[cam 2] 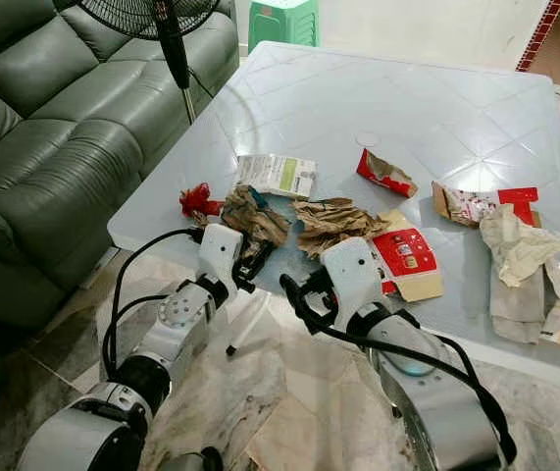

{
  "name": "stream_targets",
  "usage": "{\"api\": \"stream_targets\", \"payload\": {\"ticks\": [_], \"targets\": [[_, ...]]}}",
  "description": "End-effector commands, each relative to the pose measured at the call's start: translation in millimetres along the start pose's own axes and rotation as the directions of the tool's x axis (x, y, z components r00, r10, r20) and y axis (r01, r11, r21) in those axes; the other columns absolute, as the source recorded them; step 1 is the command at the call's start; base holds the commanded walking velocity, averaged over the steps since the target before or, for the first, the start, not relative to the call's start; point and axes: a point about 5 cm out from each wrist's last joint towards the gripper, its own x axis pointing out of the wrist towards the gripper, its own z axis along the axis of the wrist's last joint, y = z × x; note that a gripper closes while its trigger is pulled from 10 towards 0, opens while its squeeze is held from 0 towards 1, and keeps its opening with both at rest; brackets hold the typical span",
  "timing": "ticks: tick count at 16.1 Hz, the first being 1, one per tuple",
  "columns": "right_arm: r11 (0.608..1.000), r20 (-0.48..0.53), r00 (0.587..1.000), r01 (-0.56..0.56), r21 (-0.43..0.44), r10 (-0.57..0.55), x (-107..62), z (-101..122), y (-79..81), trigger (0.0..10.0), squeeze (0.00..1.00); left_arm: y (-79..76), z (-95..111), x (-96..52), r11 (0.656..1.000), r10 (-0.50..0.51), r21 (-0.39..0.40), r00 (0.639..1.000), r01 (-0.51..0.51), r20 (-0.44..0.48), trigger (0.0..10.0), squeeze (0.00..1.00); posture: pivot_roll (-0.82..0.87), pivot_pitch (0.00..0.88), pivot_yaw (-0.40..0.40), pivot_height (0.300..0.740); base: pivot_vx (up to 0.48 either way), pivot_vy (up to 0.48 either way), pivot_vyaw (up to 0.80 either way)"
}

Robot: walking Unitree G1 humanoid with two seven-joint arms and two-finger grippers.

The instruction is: Picking trash to rubbish bin

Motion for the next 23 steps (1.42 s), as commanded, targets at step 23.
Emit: {"api": "stream_targets", "payload": {"ticks": [23], "targets": [[0.992,0.098,0.988,0.122,-0.024,-0.119,32.4,5,-31.5,10.0,0.00,-11.4,72,-45.4,0.984,0.023,0.144,0.876,-0.105,0.482,0.0,0.00,-0.03,0.109,-0.013,0.740,0.000,0.000,0.00]]}}
